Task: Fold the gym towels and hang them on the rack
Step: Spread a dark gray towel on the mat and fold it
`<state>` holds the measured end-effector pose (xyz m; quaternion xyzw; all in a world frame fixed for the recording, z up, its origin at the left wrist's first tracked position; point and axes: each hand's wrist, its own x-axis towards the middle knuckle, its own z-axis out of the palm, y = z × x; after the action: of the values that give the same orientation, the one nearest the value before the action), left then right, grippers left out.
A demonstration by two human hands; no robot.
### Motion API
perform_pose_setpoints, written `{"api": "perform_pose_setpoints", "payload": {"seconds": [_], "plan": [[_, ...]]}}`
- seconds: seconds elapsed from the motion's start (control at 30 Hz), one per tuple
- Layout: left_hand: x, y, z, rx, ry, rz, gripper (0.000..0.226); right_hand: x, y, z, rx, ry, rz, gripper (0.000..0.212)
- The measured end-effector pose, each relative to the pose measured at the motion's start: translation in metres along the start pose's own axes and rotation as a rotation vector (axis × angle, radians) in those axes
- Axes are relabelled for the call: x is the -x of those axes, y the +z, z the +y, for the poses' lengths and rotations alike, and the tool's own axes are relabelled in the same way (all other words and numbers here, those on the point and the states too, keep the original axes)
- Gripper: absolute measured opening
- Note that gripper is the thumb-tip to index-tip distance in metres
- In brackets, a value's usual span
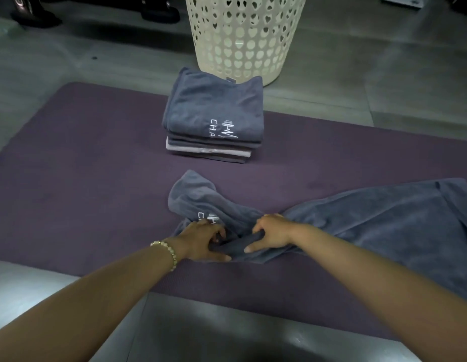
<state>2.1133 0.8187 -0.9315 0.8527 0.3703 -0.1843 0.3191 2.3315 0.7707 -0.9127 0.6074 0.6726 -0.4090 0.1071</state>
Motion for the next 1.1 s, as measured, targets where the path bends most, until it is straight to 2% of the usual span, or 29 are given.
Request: {"api": "perform_pose_setpoints", "payload": {"seconds": [0.07, 0.1, 0.2, 0.23, 0.33, 0.43, 0.5, 0.57, 0.63, 0.7, 0.8, 0.87, 0.93, 1.07, 1.1], "plan": [[0.006, -0.002, -0.004, -0.039, -0.013, 0.006, 0.096, 0.008, -0.012, 0.001, -0.249, -0.032, -0.04, 0.03], [0.009, -0.004, -0.006, 0.005, -0.034, 0.038, 0.097, 0.012, -0.02, 0.001, -0.37, -0.034, -0.008, 0.027], [0.019, -0.018, 0.0, 0.254, -0.096, 0.079, 0.07, 0.018, -0.04, 0.004, -0.55, -0.056, 0.181, 0.034], [0.022, -0.03, 0.003, 0.318, -0.112, 0.026, 0.064, 0.019, -0.045, 0.004, -0.568, -0.065, 0.204, 0.033], [0.023, -0.073, 0.006, 0.371, -0.178, -0.187, 0.084, 0.031, -0.063, -0.006, -0.667, -0.076, 0.084, 0.03], [0.03, -0.113, 0.004, 0.455, -0.287, -0.275, 0.087, 0.042, -0.086, -0.016, -0.755, -0.124, -0.008, 0.036], [0.036, -0.136, -0.001, 0.564, -0.307, -0.281, 0.105, 0.042, -0.099, -0.02, -0.848, -0.183, 0.04, 0.035], [0.043, -0.153, -0.002, 0.723, -0.331, -0.285, 0.095, 0.037, -0.107, -0.025, -0.893, -0.212, 0.158, 0.022], [0.044, -0.162, -0.003, 0.72, -0.355, -0.15, 0.071, 0.022, -0.11, -0.03, -0.836, -0.196, 0.354, 0.015], [0.032, -0.157, -0.013, 0.552, -0.318, 0.19, 0.052, 0.001, -0.106, -0.03, -0.722, -0.183, 0.552, 0.021], [0.005, -0.132, -0.041, 0.572, -0.196, 0.66, 0.044, -0.027, -0.088, -0.024, -0.668, -0.211, 0.799, 0.024], [-0.005, -0.113, -0.059, 0.581, -0.191, 0.84, 0.048, -0.039, -0.071, -0.02, -0.696, -0.208, 0.862, 0.025], [-0.007, -0.097, -0.07, 0.615, -0.3, 0.806, 0.064, -0.044, -0.05, -0.017, -0.69, -0.167, 0.78, 0.026], [-0.009, -0.047, -0.111, 0.701, -0.616, 0.559, 0.123, -0.051, -0.014, -0.015, -0.655, -0.06, 0.535, 0.027], [-0.009, -0.035, -0.12, 0.719, -0.66, 0.488, 0.129, -0.053, -0.007, -0.017, -0.65, -0.048, 0.499, 0.028]]}}
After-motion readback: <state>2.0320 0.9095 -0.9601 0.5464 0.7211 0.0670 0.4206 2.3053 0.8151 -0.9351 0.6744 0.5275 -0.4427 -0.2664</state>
